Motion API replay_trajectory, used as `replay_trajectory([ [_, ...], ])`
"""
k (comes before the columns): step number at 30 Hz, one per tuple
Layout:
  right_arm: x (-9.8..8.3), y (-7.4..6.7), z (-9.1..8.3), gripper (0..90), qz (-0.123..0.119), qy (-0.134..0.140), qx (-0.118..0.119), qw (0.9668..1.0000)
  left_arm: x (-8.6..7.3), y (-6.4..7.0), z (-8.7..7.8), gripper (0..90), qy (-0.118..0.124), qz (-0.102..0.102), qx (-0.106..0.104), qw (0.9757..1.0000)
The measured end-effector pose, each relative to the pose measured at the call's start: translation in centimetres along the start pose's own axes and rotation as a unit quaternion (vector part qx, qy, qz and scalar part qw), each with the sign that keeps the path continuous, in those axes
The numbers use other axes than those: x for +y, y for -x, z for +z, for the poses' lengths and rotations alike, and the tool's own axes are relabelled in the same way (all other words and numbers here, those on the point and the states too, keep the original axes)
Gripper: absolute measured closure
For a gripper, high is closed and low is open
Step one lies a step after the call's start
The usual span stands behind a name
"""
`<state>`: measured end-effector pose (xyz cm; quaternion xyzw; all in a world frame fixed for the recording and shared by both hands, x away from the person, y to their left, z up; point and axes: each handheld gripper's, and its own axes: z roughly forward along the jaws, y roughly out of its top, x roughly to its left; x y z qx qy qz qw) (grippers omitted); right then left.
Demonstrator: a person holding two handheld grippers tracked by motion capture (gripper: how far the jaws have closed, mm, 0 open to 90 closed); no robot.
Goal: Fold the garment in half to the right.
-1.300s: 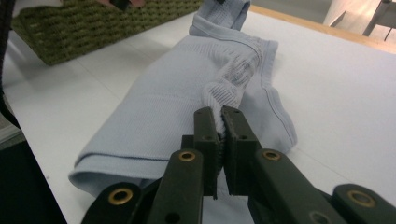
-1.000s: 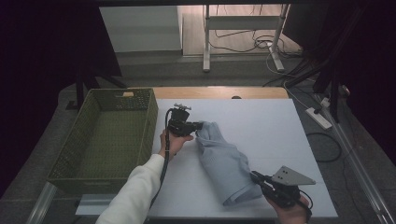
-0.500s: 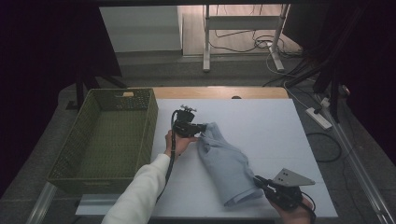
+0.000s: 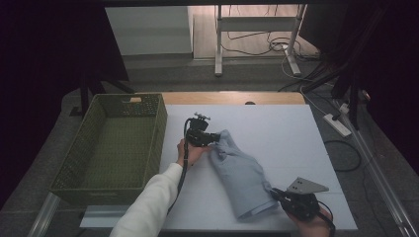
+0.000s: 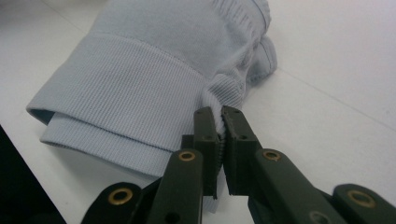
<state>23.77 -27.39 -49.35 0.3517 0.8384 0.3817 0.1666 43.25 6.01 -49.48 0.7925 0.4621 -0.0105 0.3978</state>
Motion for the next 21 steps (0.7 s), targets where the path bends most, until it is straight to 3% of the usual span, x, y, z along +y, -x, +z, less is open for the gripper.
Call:
replay_trajectory([
  [6, -0.10, 0.03, 0.44, 84.8, -0.002, -0.016, 0.006, 0.9999, -0.04, 0.05, -0.01, 83.8, -0.001, 0.002, -0.001, 1.0000],
  [18, -0.09, 0.06, 0.51, 84.4, -0.006, -0.015, 0.005, 0.9999, -0.01, 0.21, -0.18, 80.6, 0.005, 0.007, -0.007, 0.9999],
  [21, -0.06, 0.07, 0.49, 83.3, -0.007, -0.012, 0.005, 0.9999, 0.13, 0.36, -0.42, 68.6, 0.006, 0.016, -0.012, 0.9998],
])
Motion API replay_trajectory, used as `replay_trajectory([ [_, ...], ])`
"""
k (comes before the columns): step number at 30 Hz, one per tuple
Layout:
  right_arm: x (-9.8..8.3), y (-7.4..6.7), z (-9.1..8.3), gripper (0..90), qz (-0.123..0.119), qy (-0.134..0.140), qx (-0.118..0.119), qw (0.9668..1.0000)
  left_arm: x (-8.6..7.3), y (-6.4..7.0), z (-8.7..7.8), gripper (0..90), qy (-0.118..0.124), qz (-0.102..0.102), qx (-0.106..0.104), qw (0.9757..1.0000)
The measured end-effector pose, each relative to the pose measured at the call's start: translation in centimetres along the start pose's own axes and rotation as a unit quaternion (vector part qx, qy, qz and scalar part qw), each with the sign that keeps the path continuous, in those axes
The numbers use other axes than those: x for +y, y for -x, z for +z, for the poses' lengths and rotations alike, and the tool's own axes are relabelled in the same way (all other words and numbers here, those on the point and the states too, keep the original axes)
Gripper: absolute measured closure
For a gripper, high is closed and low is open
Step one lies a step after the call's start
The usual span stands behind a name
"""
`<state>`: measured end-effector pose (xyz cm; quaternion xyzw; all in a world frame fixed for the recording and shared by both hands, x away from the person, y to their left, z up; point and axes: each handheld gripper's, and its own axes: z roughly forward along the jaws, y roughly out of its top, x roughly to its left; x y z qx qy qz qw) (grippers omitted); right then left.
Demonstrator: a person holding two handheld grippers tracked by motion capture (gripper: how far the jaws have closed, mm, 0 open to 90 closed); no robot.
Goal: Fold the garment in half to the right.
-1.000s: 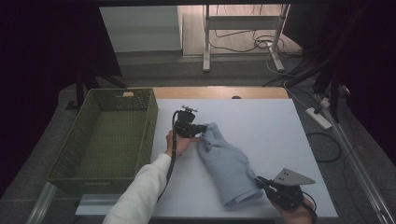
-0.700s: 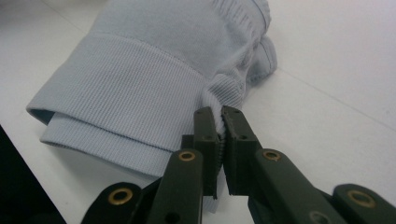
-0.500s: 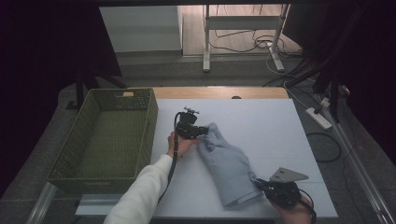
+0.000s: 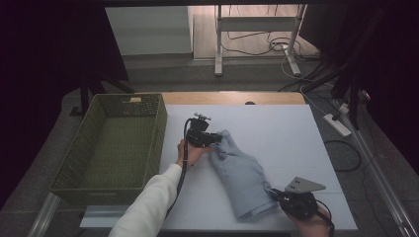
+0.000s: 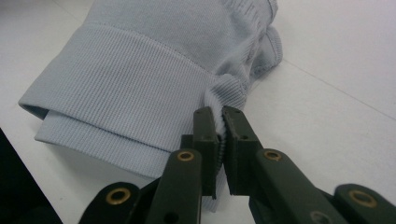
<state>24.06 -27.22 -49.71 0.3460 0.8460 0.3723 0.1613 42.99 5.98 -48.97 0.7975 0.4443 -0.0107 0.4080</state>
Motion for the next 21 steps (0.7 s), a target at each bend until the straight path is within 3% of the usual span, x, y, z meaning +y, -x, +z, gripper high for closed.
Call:
replay_trajectory([
  [3, 0.1, 0.0, -0.2, 75.2, -0.003, 0.005, -0.006, 1.0000, 0.2, 0.2, -0.5, 52.9, 0.014, 0.002, 0.005, 0.9999],
  [9, 0.4, 0.0, -0.7, 60.5, 0.004, 0.035, -0.002, 0.9994, 0.2, 0.5, -1.1, 34.1, 0.024, -0.002, 0.002, 0.9997],
  [14, 0.7, -0.3, -0.9, 55.7, -0.003, 0.049, -0.007, 0.9987, 0.0, 0.8, -1.9, 32.6, 0.035, 0.000, -0.004, 0.9994],
  [21, 0.9, -0.1, -1.3, 55.2, -0.002, 0.066, -0.011, 0.9978, -0.9, 1.8, -3.0, 33.1, 0.046, 0.019, -0.016, 0.9986],
])
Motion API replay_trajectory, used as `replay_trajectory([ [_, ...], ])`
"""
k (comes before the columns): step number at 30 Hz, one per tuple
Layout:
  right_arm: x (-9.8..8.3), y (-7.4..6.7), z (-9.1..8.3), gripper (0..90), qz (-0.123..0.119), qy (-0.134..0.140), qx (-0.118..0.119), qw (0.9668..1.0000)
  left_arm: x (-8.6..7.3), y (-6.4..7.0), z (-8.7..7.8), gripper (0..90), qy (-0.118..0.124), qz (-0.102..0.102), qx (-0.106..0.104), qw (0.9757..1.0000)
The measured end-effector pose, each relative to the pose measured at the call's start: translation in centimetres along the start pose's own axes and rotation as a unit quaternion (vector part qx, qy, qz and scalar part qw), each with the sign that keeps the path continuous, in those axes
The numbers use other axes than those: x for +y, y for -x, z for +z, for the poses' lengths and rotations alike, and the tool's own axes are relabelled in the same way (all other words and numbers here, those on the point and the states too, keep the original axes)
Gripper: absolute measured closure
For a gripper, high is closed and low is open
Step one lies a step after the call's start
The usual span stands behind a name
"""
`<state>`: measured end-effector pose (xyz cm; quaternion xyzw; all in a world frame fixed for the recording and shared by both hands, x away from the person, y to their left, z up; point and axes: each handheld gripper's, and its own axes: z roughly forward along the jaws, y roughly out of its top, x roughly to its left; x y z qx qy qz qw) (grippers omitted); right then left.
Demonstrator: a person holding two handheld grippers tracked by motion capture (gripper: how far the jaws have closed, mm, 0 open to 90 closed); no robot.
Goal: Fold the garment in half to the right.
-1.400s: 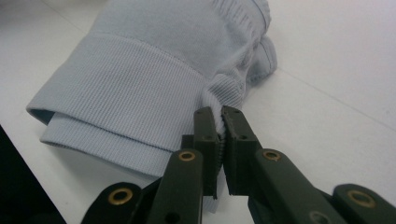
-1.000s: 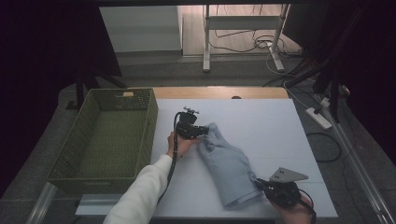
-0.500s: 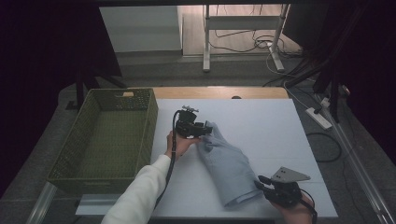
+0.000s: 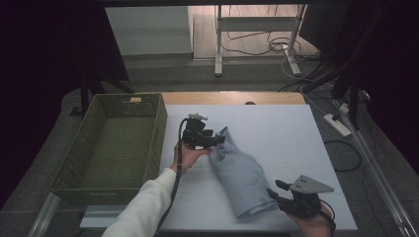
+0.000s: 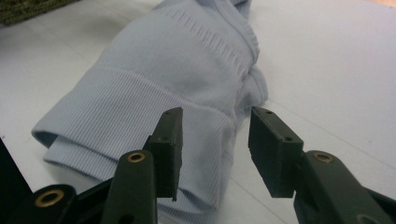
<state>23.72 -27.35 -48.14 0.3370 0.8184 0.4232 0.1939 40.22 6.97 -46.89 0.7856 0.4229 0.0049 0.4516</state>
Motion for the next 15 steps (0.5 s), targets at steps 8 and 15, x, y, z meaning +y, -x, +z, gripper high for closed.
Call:
replay_trajectory([
  [8, 0.1, 0.3, 0.0, 54.9, 0.006, -0.001, 0.002, 1.0000, -1.7, 0.5, -0.8, 34.3, 0.009, 0.011, -0.009, 0.9999],
  [15, 0.7, -0.3, 0.0, 54.9, -0.004, 0.005, 0.014, 0.9999, -3.2, 0.6, -1.6, 35.3, 0.013, 0.012, -0.012, 0.9998],
])
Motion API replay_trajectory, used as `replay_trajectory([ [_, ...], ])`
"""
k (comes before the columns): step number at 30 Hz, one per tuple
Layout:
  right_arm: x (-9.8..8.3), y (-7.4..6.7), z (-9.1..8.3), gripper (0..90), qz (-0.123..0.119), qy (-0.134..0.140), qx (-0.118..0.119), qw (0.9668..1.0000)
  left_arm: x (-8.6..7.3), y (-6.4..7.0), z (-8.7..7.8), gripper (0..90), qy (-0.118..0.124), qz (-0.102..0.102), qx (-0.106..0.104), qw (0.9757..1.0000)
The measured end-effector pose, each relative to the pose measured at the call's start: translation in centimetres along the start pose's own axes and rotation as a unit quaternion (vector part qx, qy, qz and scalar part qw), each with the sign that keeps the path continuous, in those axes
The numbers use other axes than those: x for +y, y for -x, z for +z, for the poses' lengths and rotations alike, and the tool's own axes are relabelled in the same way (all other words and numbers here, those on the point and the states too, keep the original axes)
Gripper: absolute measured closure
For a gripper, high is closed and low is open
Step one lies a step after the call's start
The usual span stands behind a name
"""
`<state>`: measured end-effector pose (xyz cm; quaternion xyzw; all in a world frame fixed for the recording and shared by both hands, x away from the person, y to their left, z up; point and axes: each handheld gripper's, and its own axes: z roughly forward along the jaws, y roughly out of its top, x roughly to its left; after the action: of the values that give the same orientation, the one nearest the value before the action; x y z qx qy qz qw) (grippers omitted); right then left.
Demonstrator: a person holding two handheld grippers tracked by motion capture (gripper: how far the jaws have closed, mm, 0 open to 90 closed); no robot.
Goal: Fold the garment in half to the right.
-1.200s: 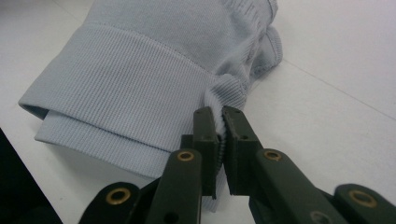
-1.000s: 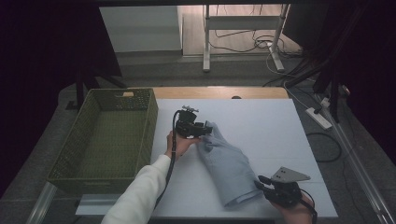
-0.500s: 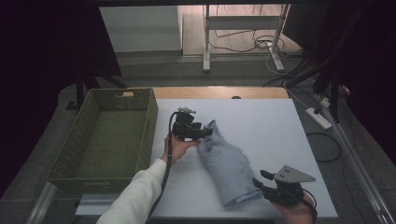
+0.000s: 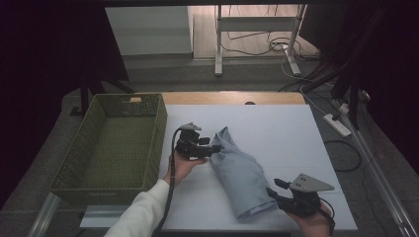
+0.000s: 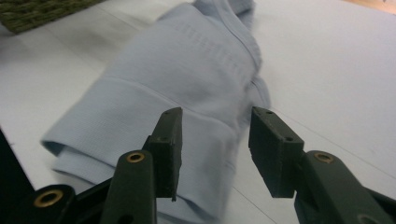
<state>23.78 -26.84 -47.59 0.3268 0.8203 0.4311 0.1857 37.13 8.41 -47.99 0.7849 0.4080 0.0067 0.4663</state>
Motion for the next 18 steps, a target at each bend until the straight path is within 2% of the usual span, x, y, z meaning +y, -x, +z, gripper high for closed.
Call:
replay_trajectory([
  [4, 0.9, -1.6, 0.1, 54.9, -0.028, 0.009, 0.027, 0.9992, -0.8, 0.4, -0.3, 35.4, -0.007, 0.011, 0.009, 0.9999],
  [7, 1.6, -3.2, 0.5, 54.9, -0.055, 0.011, 0.058, 0.9967, -1.3, 0.5, -0.5, 35.5, -0.009, 0.014, 0.010, 0.9998],
  [13, 2.3, -6.2, 2.1, 54.2, -0.104, -0.022, 0.122, 0.9869, -2.0, 0.6, -0.9, 35.5, -0.009, 0.017, 0.008, 0.9998],
  [18, 2.1, -7.8, 3.8, 52.7, -0.129, -0.060, 0.146, 0.9790, -2.4, 0.7, -1.1, 35.5, -0.009, 0.019, 0.008, 0.9997],
])
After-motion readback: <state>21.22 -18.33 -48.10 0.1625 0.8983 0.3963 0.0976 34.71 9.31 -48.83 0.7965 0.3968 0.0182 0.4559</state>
